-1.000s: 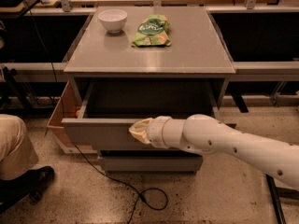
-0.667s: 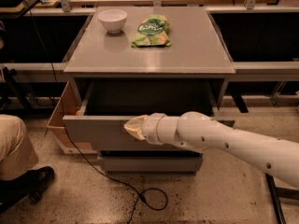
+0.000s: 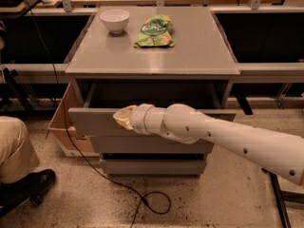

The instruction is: Close top drawer

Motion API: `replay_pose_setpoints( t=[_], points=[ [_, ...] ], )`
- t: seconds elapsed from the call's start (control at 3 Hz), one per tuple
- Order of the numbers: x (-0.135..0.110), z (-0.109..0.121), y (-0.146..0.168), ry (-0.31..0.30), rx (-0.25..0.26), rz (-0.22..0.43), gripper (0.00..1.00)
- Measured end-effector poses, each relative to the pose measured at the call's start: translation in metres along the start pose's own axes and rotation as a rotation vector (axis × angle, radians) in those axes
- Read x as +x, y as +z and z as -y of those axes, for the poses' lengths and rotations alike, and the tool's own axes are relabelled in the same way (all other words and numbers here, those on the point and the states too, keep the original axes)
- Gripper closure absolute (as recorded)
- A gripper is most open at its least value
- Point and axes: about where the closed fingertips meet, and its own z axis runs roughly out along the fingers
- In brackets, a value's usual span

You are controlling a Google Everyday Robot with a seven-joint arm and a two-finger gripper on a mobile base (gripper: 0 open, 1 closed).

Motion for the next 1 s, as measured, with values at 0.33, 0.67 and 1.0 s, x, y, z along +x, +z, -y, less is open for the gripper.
replay_pose_setpoints(
  t=[0.33, 0.67, 1.0],
  points=[
    [-0.001, 0.003, 0.010, -0.009, 0.006, 0.007, 1.00],
    [-0.005, 0.009, 0.035, -0.043, 0.026, 0.014, 1.00],
    [-0.006, 0.010, 0.039, -0.052, 0.032, 0.016, 1.00]
  ],
)
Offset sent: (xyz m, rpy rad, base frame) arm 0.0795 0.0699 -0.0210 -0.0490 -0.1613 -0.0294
